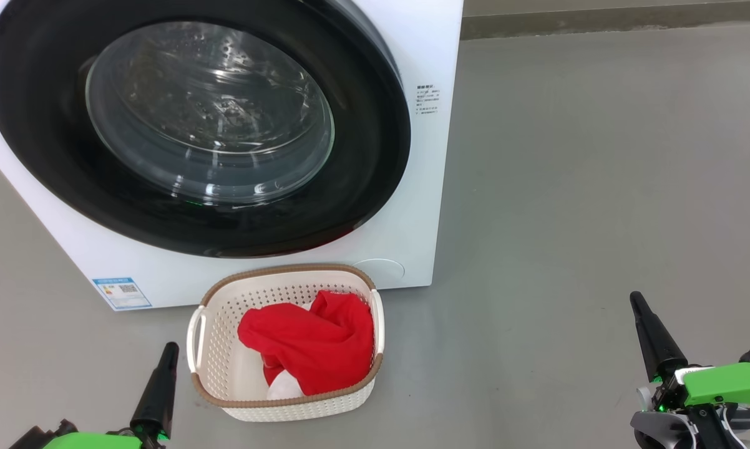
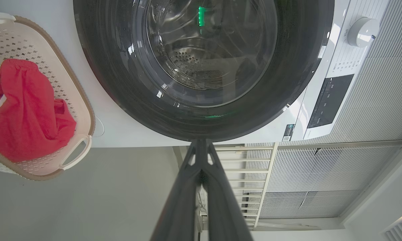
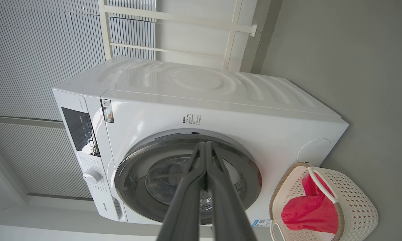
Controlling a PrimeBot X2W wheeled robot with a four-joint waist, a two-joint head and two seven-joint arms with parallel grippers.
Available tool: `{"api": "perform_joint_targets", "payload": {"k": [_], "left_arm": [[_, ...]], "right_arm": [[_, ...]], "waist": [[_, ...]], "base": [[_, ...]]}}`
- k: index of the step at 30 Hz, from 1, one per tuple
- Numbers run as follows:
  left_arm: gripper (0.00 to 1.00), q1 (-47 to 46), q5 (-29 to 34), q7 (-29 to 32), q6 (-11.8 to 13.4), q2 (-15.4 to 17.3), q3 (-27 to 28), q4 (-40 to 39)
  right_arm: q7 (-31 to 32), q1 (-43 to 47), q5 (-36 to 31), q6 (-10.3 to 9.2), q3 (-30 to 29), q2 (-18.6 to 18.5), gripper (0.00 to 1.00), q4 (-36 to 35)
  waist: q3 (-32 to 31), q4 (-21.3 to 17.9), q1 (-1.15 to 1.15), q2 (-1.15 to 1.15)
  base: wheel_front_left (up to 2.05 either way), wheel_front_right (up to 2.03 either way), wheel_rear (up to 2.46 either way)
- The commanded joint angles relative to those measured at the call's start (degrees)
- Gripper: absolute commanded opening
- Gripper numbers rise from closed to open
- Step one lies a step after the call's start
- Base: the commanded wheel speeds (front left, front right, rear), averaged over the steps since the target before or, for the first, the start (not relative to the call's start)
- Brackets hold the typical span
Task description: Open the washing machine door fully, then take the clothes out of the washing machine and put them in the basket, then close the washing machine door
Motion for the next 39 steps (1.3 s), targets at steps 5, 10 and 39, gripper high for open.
{"api": "perform_joint_targets", "payload": {"k": [5, 10, 39], "left_arm": [[0.00, -2.26, -0.40, 0.20, -0.40, 0.60, 1.53, -1.15], [0.00, -2.26, -0.40, 0.20, -0.40, 0.60, 1.53, -1.15], [0.00, -2.26, -0.40, 0.20, -0.40, 0.60, 1.53, -1.15]], "right_arm": [[0.35, -2.46, 0.41, -0.03, 0.88, -0.74, 0.00, -1.81], [0.35, -2.46, 0.41, -0.03, 0.88, -0.74, 0.00, -1.81], [0.34, -2.46, 0.41, -0.03, 0.88, -0.74, 0.00, -1.81]], "waist": [[0.00, 0.00, 0.00, 0.00], [0.00, 0.00, 0.00, 0.00], [0.00, 0.00, 0.00, 0.00]], "base": [[0.00, 0.00, 0.00], [0.00, 0.00, 0.00], [0.00, 0.00, 0.00]]}}
